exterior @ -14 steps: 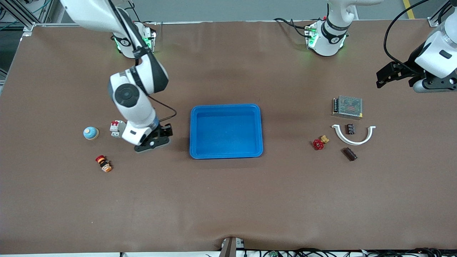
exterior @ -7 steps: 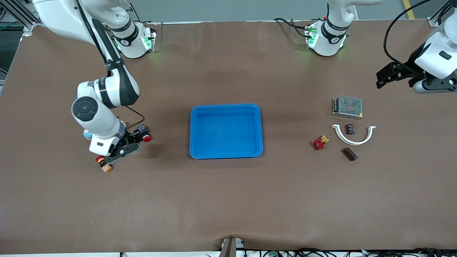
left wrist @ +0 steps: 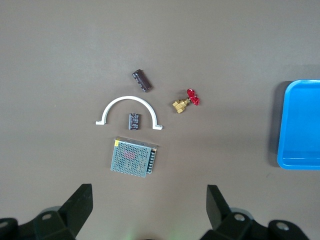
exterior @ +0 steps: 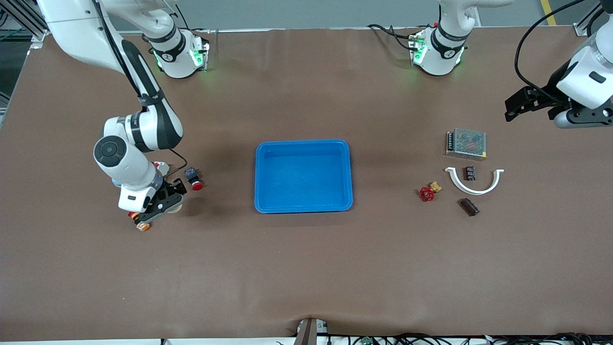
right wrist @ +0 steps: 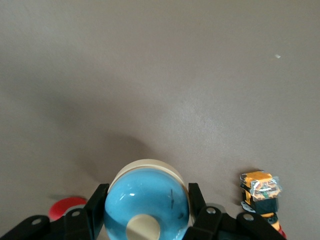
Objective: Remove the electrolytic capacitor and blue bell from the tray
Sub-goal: 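Carry the bell with the right gripper toward the red push button, then lower and release the bell beside the red button with the right gripper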
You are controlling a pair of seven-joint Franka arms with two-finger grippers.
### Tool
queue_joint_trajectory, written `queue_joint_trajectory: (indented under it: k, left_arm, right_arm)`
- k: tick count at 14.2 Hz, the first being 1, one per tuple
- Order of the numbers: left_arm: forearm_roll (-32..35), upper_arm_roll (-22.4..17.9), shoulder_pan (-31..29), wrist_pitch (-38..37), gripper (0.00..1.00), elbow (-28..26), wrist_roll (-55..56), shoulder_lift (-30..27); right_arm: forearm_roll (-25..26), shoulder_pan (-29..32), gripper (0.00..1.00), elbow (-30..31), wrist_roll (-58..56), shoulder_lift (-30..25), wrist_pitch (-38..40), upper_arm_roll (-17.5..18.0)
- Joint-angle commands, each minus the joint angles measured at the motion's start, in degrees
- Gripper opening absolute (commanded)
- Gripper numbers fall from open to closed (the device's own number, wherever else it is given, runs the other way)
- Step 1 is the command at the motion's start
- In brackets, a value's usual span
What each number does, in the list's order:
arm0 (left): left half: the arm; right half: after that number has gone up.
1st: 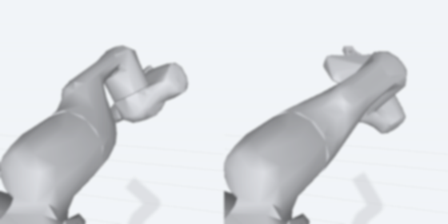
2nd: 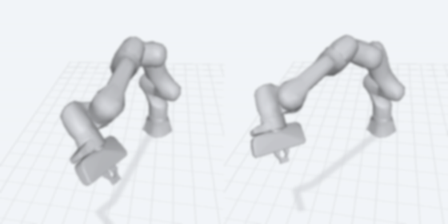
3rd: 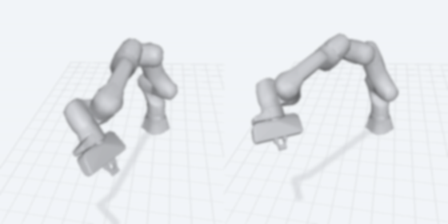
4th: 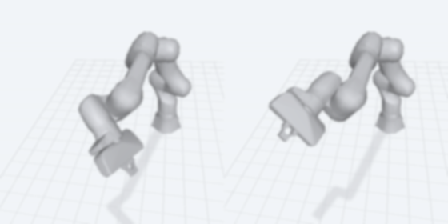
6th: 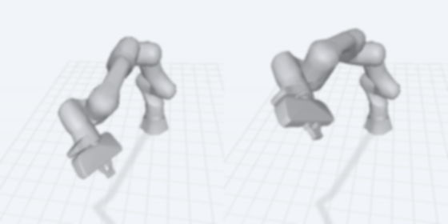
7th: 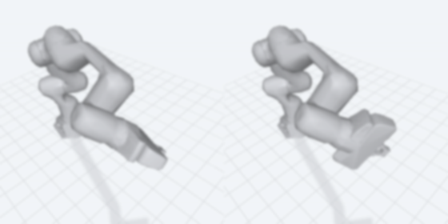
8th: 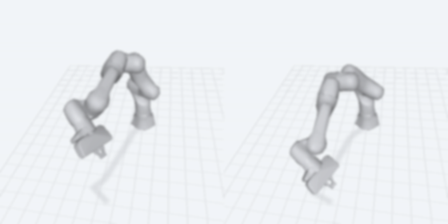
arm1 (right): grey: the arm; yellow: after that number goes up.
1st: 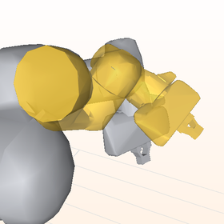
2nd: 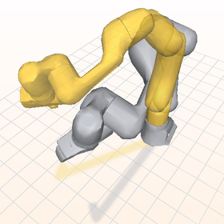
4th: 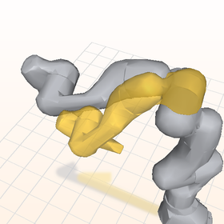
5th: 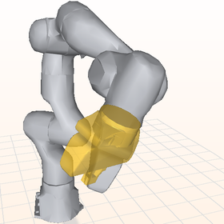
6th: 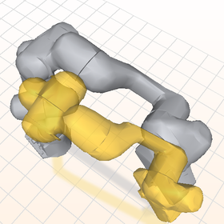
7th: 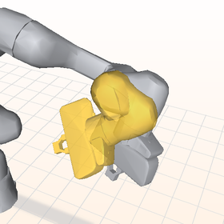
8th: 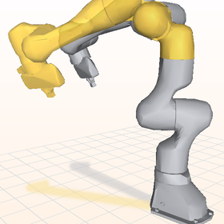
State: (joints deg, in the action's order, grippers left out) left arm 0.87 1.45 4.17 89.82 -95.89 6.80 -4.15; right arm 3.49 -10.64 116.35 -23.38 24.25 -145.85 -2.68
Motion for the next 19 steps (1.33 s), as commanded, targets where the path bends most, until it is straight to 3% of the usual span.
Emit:
queue_joint_trajectory:
  k: [1, 16, 17, 18, 19]
  left_arm:
    - [-0.87, -0.31, -0.3, -0.08, 1.0, 1.41, -0.64, 0.81]
    - [-0.79, -0.31, -0.12, 0.27, 1.0, 1.23, -0.64, 1.16]
    - [-0.79, -0.31, -0.21, 0.27, 1.0, 1.23, -0.64, 1.16]
    - [-0.79, -0.31, -0.21, 0.27, 1.0, 1.23, -0.64, 1.16]
    - [-0.79, -0.31, -0.12, 0.27, 1.0, 1.23, -0.64, 1.16]
  right_arm:
    - [-0.94, 1.67, 0.51, 0.28, -2.46, 0.53, -0.92, 1.1]
    - [-1.03, 3.96, 0.55, 1.08, -7.65, 8.71, -13.23, 2.51]
    - [-1.03, 4.05, 0.71, 0.99, -7.56, 8.71, -13.23, 2.59]
    - [-1.03, 4.4, 0.99, 0.99, -7.47, 8.71, -13.23, 2.6]
    - [-1.03, 4.4, 1.0, 0.99, -7.3, 8.62, -13.14, 2.6]
